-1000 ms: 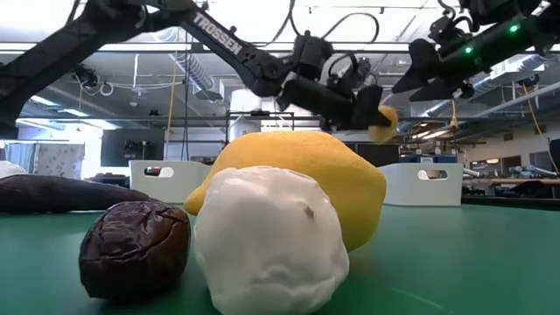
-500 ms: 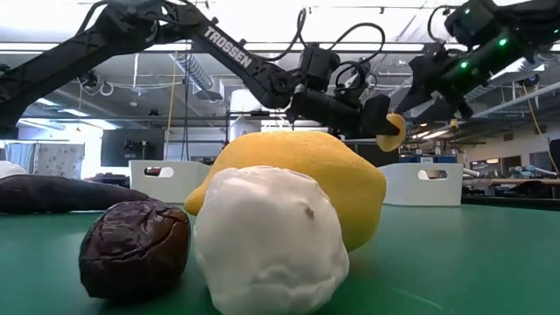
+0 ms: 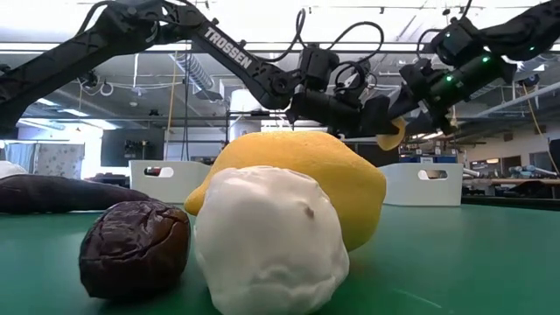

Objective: Sort produce into baskets
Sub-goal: Put the lemon on the right white bin

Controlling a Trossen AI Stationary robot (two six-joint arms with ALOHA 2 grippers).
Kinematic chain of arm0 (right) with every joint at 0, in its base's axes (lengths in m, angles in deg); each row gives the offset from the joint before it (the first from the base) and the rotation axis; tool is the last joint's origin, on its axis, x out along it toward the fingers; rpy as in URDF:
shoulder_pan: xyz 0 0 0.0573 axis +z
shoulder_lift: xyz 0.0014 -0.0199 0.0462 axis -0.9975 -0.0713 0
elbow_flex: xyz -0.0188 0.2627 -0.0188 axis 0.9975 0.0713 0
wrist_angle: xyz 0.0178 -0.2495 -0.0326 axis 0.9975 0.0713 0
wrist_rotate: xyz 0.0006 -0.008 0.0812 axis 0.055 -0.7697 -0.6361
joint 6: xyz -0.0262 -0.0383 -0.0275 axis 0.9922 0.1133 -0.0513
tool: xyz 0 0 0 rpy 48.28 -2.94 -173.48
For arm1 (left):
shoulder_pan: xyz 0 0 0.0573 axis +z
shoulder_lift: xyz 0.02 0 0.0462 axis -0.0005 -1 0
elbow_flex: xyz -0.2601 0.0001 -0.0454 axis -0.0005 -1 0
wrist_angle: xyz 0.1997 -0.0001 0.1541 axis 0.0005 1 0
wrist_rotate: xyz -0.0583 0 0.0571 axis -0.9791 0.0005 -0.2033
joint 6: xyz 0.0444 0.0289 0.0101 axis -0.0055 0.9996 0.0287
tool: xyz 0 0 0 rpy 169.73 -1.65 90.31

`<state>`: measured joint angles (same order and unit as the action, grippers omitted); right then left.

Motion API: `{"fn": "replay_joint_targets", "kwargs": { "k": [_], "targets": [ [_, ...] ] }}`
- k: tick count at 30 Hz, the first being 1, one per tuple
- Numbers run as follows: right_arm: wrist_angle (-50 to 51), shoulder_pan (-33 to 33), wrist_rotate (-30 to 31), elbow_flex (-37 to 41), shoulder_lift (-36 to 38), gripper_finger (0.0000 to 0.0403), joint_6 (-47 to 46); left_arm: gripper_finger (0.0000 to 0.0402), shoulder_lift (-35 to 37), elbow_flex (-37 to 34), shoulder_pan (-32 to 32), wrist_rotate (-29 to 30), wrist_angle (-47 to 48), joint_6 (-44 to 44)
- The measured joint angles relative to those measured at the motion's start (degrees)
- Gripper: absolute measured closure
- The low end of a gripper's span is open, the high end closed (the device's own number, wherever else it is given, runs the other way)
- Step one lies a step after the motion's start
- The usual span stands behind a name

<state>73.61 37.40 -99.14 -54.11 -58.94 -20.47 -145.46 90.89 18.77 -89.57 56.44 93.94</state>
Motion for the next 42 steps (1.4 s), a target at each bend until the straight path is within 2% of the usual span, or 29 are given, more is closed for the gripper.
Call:
{"fn": "replay_joint_targets", "kwargs": {
  "k": [5, 11, 15, 22, 25, 28, 35, 42],
  "targets": [
    [-1.4, 0.0, 0.7, 0.0, -1.4, 0.0107, 0.0, 0.0163, 0.0, 0.0, 0.1, 0.4, 0.3, -0.5],
    [-1.1, 0.0, 0.9, -0.4, -1.3, 0.0185, 0.0, 0.0159, 0.1, 0.0, 0.0, 3.3, 0.3, -1.4],
    [1.3, -0.1, 1.4, -1.6, -1.4, 0.0187, 0.3, 0.0138, 0.7, 0.1, 0.0, 3.8, 3.3, -1.3],
    [14.2, -2.8, 13.1, -10.7, -2.3, 0.0188, 5.7, 0.0091, 4.1, 0.1, 1.7, 4.4, 20.3, -0.9],
    [21.3, -4.7, 15.0, -15.3, -5.3, 0.0188, 6.4, 0.0084, 6.0, 0.1, 1.9, 1.3, 25.5, 0.0],
    [24.1, -6.5, 15.7, -17.6, -10.2, 0.0188, 7.8, 0.0084, 7.4, 0.1, 1.8, -1.3, 29.1, 1.2],
    [17.8, -9.4, 10.0, -18.4, -22.3, 0.0186, 8.4, 0.0105, 8.5, 0.0, 1.3, -2.1, 30.7, 2.0],
    [10.5, -9.5, 7.9, -18.4, -29.2, 0.0174, 9.9, 0.0115, 8.5, 0.0, 0.7, -3.6, 31.1, 2.2]
  ]
}}
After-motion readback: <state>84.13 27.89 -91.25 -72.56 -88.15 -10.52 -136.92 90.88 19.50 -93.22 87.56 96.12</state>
